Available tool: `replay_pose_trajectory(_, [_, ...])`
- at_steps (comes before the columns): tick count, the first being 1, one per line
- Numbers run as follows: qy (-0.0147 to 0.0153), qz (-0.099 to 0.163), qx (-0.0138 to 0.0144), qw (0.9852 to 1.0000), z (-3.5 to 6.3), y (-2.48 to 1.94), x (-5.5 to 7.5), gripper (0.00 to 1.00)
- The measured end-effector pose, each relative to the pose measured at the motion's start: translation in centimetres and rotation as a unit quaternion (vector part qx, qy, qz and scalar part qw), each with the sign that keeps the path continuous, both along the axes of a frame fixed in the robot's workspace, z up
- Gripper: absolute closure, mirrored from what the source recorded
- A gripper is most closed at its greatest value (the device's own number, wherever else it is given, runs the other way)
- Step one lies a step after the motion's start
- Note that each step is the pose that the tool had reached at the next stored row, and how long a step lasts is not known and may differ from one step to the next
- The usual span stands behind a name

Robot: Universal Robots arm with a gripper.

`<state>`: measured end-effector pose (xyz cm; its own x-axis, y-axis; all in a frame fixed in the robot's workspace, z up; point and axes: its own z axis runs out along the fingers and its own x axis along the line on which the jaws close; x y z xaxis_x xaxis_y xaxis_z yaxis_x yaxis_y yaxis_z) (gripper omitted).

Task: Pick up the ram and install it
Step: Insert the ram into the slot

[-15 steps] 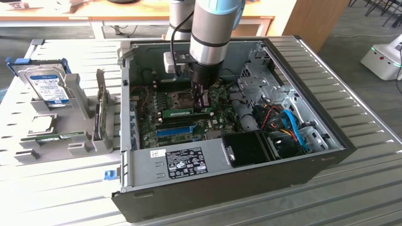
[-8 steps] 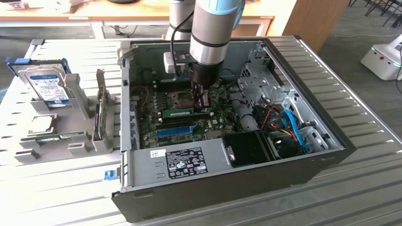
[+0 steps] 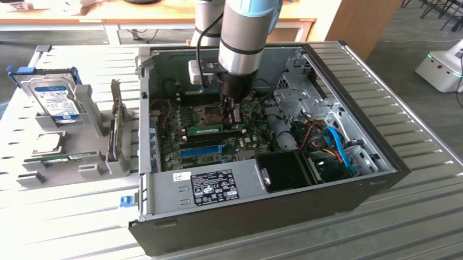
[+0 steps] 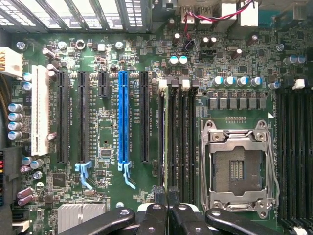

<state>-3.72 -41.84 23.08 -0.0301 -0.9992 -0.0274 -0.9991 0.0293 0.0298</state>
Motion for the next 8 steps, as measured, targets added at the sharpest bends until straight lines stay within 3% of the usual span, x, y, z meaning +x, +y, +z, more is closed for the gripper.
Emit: replay_pose_trajectory(8, [0.0,0.0,0.0001,1.0,0.0,-0.07,0.0,0.88])
